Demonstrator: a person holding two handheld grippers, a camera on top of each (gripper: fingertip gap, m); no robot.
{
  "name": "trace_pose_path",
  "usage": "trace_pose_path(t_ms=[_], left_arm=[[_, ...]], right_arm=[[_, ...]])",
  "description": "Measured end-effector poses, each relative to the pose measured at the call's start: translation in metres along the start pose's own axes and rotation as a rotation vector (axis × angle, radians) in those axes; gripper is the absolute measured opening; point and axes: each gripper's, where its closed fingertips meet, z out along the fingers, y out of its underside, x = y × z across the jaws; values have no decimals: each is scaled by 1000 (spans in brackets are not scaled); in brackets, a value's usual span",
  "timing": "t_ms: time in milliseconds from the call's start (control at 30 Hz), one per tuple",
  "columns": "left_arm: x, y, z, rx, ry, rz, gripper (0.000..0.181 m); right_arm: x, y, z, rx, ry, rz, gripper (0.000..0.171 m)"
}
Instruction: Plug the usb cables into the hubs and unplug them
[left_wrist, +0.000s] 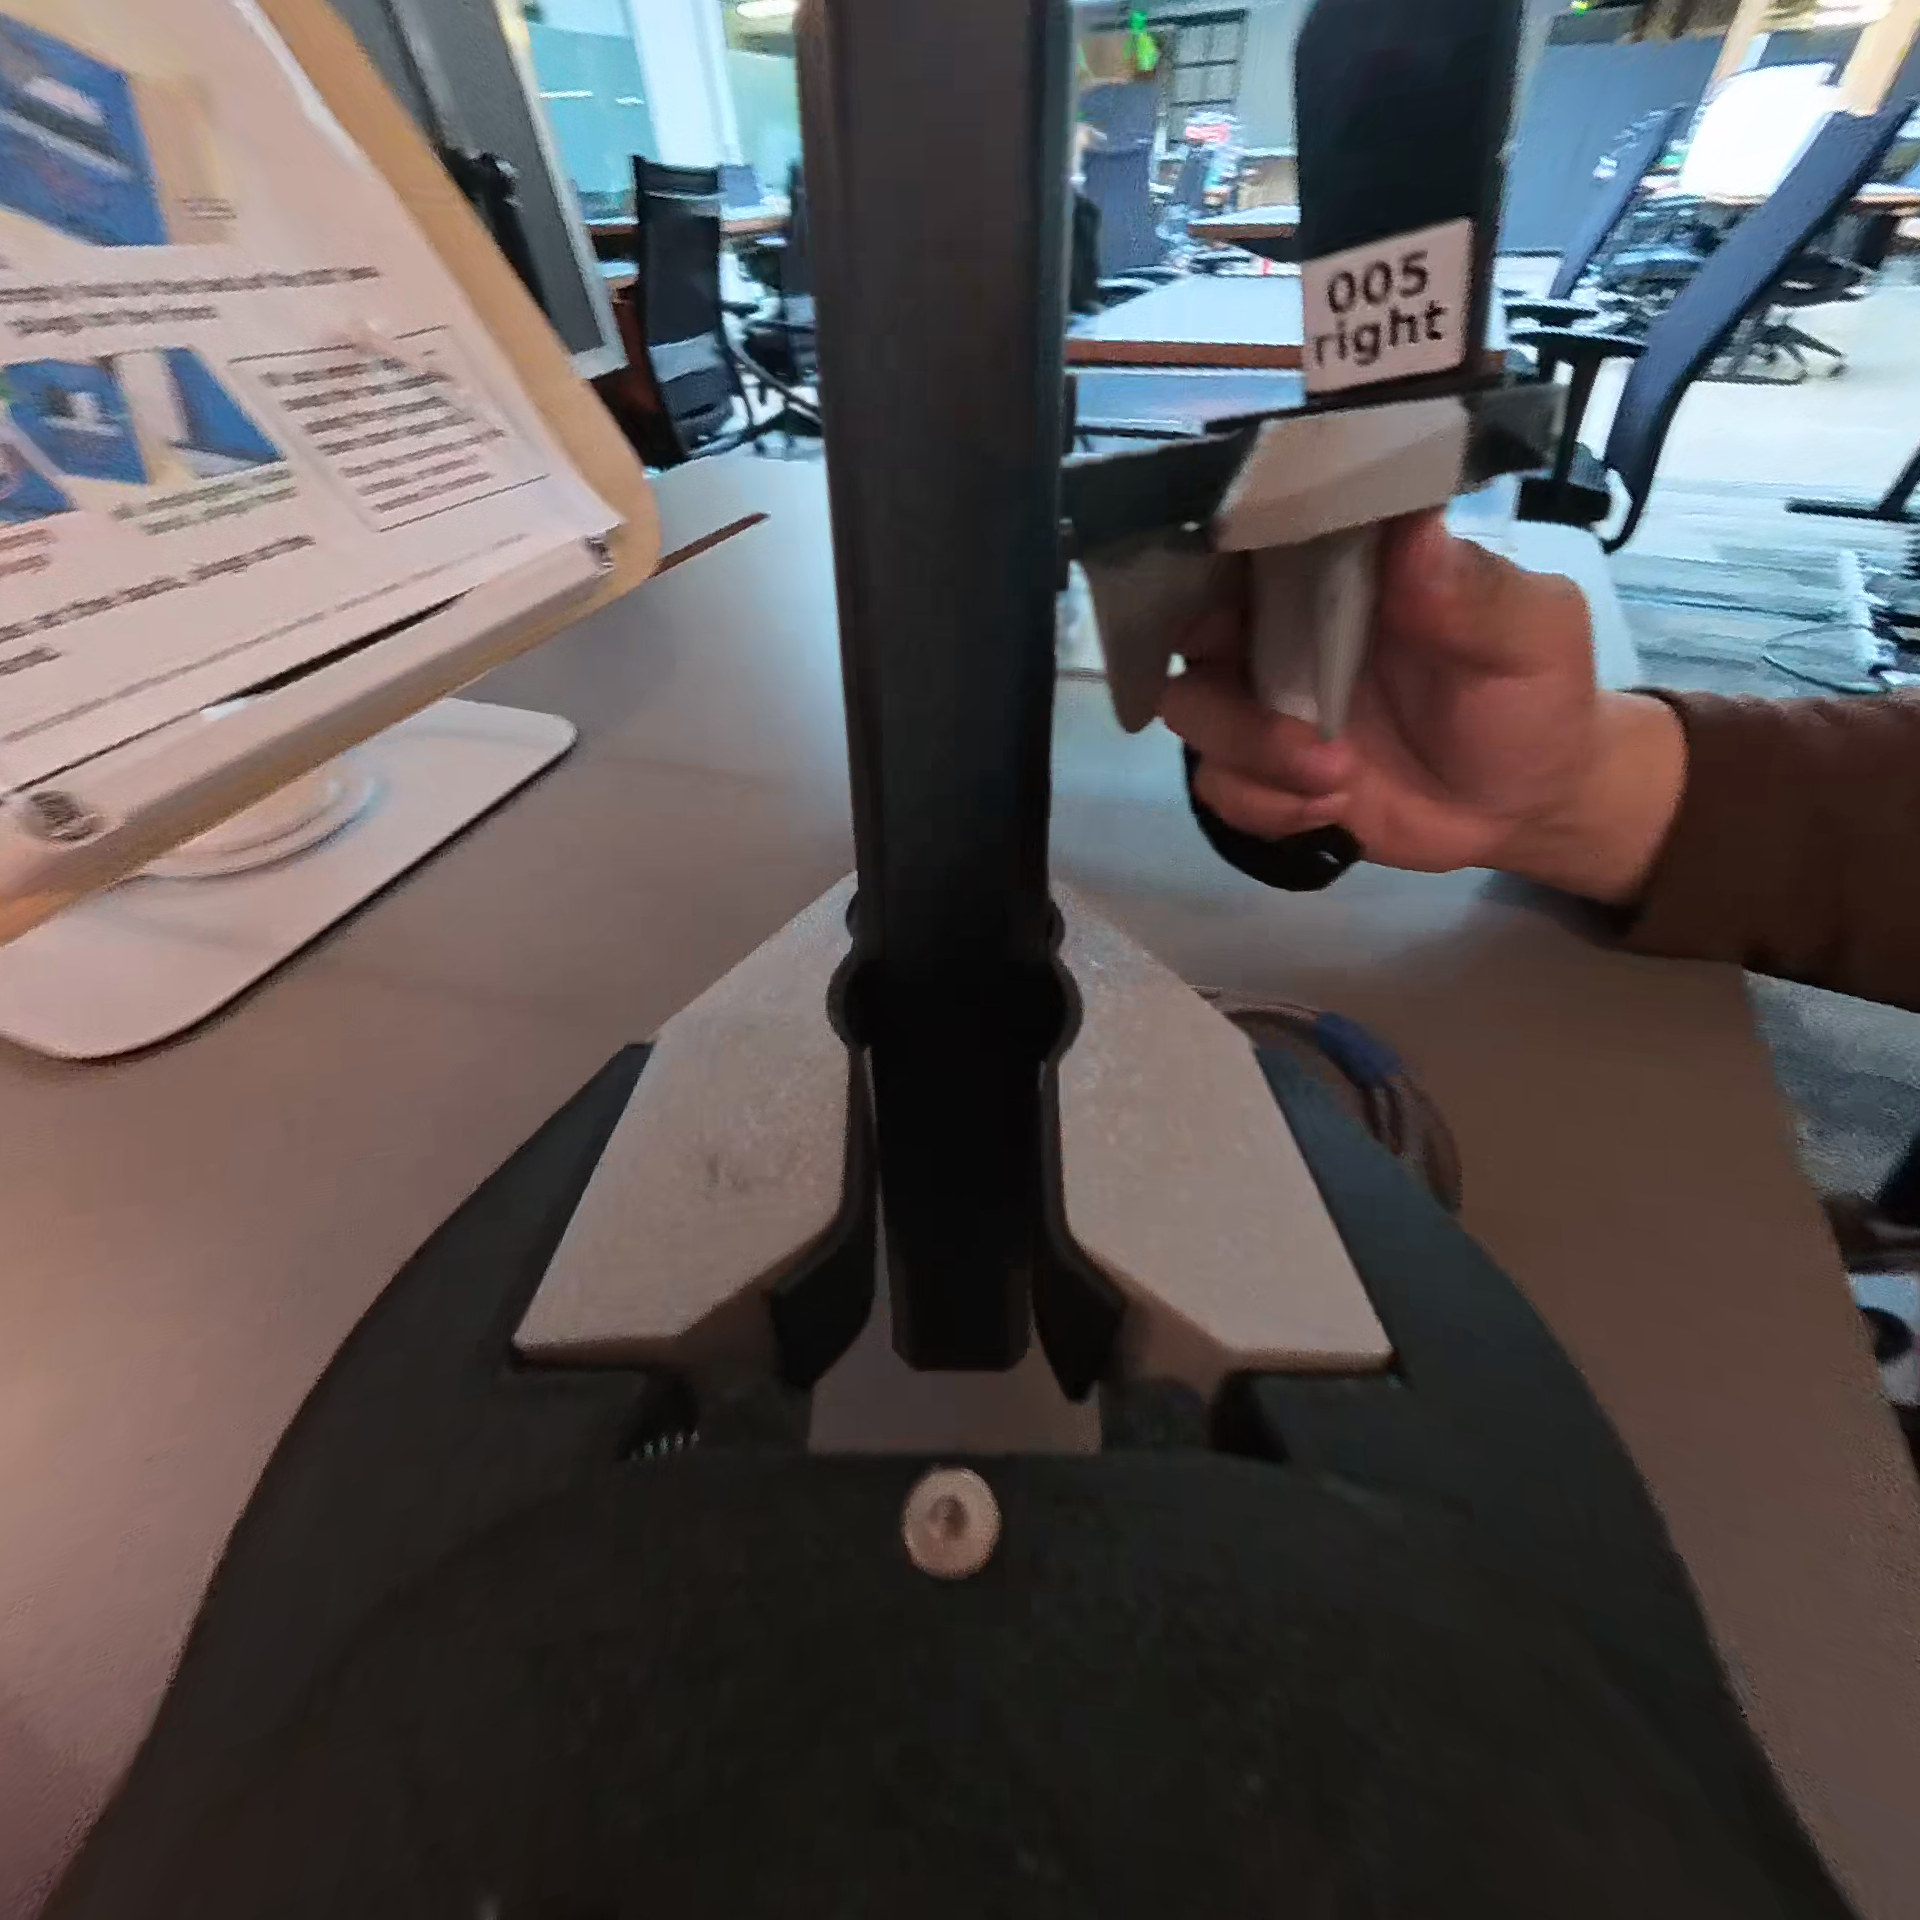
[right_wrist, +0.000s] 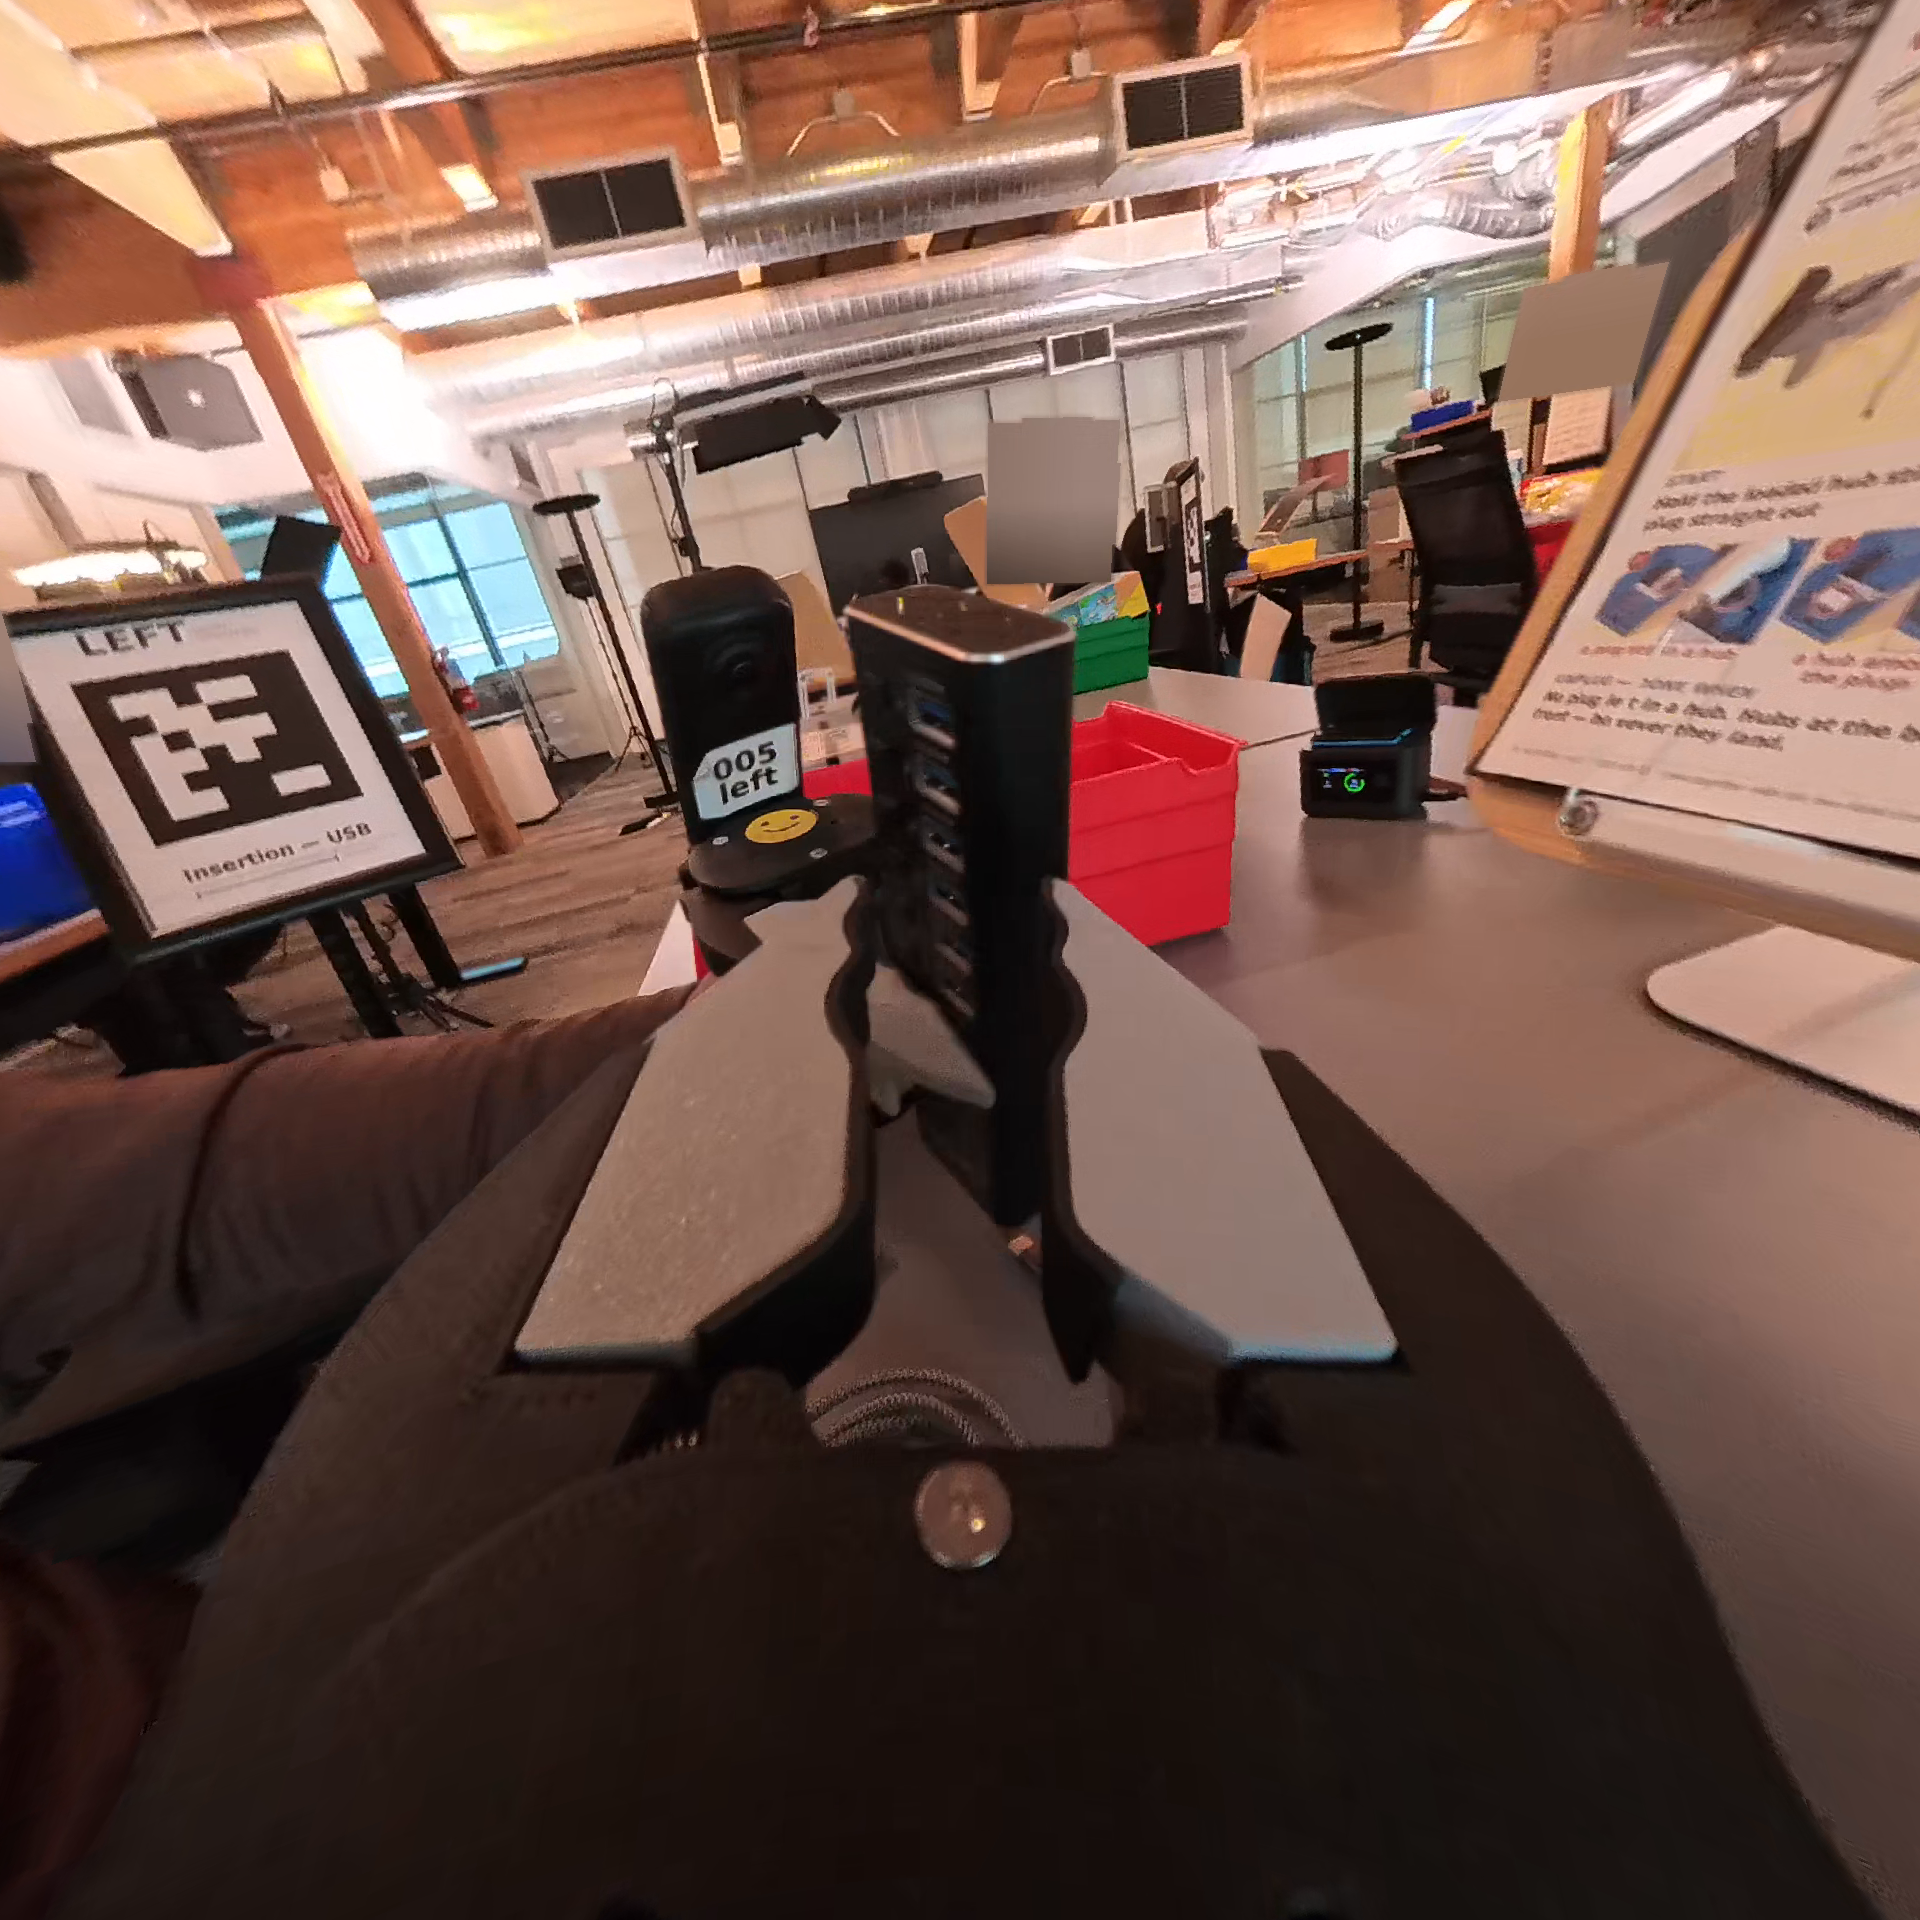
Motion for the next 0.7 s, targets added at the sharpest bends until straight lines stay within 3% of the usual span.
trace_pose_path(t_ms=[200, 333, 433, 567, 700], left_arm=[[-53, 9, -16, -27, -281, -29, 27], [-62, 23, -15, -68, -269, -115, 27], [-58, 24, -12, -76, -246, -112, 27], [-18, -4, -8, 36, -86, -7, 26], [-10, 1, -1, -5, -74, 37, 27]], right_arm=[[11, 39, 8, -217, 41, 36, 48], [21, 83, 14, -461, 125, -55, 51], [26, 101, 15, -560, 178, -120, 44], [27, 92, 15, -525, 195, -124, 44], [31, 55, 6, -322, 195, -21, 34]])
